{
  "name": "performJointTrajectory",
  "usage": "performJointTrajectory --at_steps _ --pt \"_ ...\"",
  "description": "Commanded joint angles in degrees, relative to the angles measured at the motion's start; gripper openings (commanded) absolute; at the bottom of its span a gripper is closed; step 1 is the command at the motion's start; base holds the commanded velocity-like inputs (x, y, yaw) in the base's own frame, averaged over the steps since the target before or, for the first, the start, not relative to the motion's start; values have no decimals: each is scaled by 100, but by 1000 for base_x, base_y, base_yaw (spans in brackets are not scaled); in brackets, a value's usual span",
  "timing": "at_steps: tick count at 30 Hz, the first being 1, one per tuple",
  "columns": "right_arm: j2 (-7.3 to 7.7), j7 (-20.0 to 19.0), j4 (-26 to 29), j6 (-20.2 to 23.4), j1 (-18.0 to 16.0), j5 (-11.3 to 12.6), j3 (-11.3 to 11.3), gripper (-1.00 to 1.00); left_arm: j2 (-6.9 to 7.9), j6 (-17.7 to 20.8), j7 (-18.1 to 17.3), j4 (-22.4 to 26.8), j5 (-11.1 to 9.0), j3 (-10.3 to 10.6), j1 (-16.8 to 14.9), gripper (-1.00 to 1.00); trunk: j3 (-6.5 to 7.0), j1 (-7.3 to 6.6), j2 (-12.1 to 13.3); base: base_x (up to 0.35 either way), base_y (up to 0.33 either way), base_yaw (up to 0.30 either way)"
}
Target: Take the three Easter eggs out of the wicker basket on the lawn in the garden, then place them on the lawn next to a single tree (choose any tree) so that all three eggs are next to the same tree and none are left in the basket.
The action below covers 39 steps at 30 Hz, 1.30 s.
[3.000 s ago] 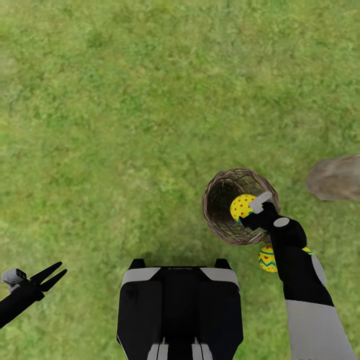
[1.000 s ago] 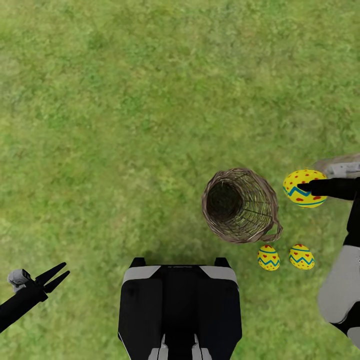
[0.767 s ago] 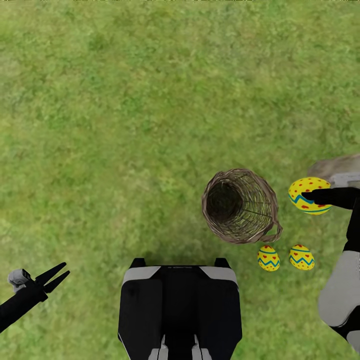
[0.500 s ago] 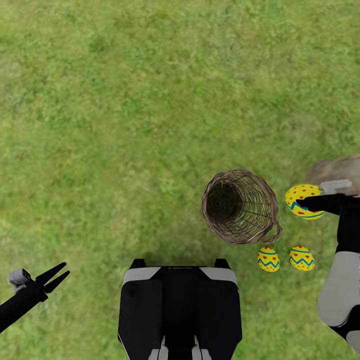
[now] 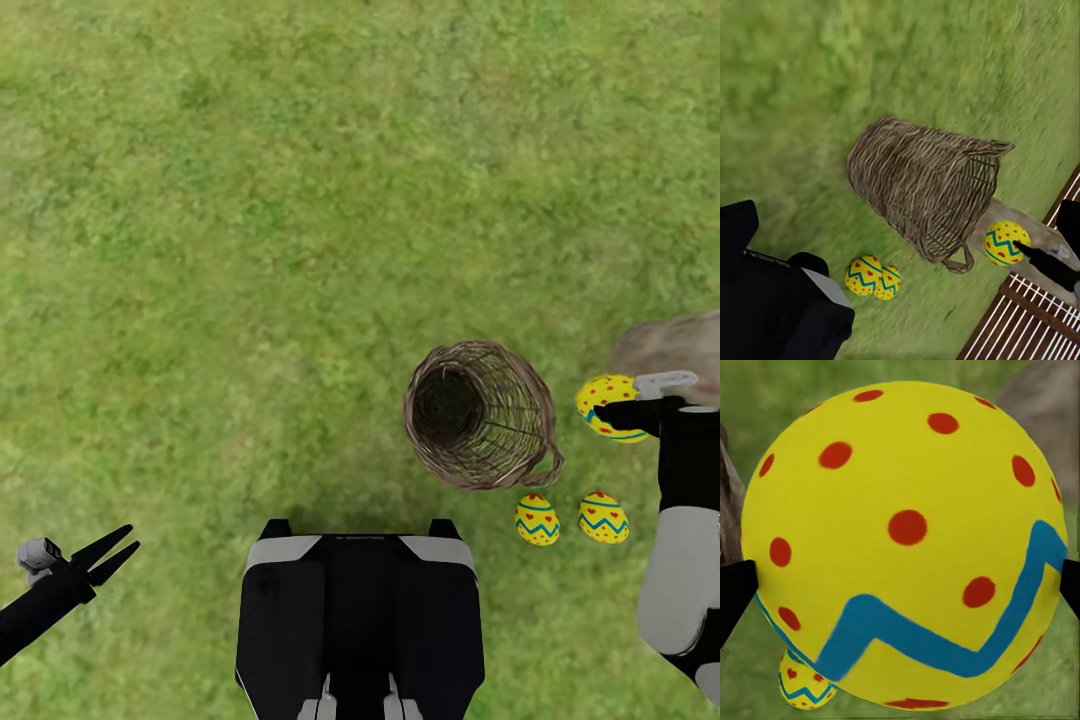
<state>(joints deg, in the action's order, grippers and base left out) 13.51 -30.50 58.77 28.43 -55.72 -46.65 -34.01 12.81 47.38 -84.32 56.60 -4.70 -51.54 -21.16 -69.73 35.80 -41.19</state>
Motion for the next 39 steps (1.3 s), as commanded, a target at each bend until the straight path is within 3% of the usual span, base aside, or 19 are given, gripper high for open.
performJointTrajectory --at_steps 1,9,15,18,21,25,30,35,39 --pt "6 31 -135 -30 -2 -56 -9 -100 2 60 -23 0 5 -5 -2 100 -3 2 -5 0 0 0" --pt "3 768 -1290 -890 -1 -58 -9 -100 0 60 -23 0 5 -5 -2 100 -3 2 -5 0 0 0" --pt "8 1525 -1782 -1051 -2 -55 -16 -100 2 65 -23 0 6 -6 -2 100 -3 2 -5 0 0 0" --pt "12 2209 -2358 -1510 -9 -58 -18 -100 1 64 -23 0 13 -11 -2 100 -3 2 -5 0 0 0" --pt "7 2443 -2727 -1671 -9 -61 -16 -100 1 61 -23 -6 18 -13 -2 100 -3 2 -5 0 0 0" --pt "16 3170 -3263 -2144 -27 -64 -10 -100 -5 60 -23 -8 22 -14 -2 100 -3 2 -5 0 0 0" --pt "31 3464 -3454 -2224 -35 -56 -9 -100 -8 53 138 -14 20 -14 -2 100 -3 2 -5 0 0 0" --pt "39 3523 -3591 -2256 -36 -69 -9 -100 -247 40 312 -2 25 6 -2 100 -3 2 -5 0 0 0" --pt "12 3525 -3603 -2651 -36 -73 -16 -100 -294 1 584 1 14 9 -2 100 -3 2 -5 0 0 0"
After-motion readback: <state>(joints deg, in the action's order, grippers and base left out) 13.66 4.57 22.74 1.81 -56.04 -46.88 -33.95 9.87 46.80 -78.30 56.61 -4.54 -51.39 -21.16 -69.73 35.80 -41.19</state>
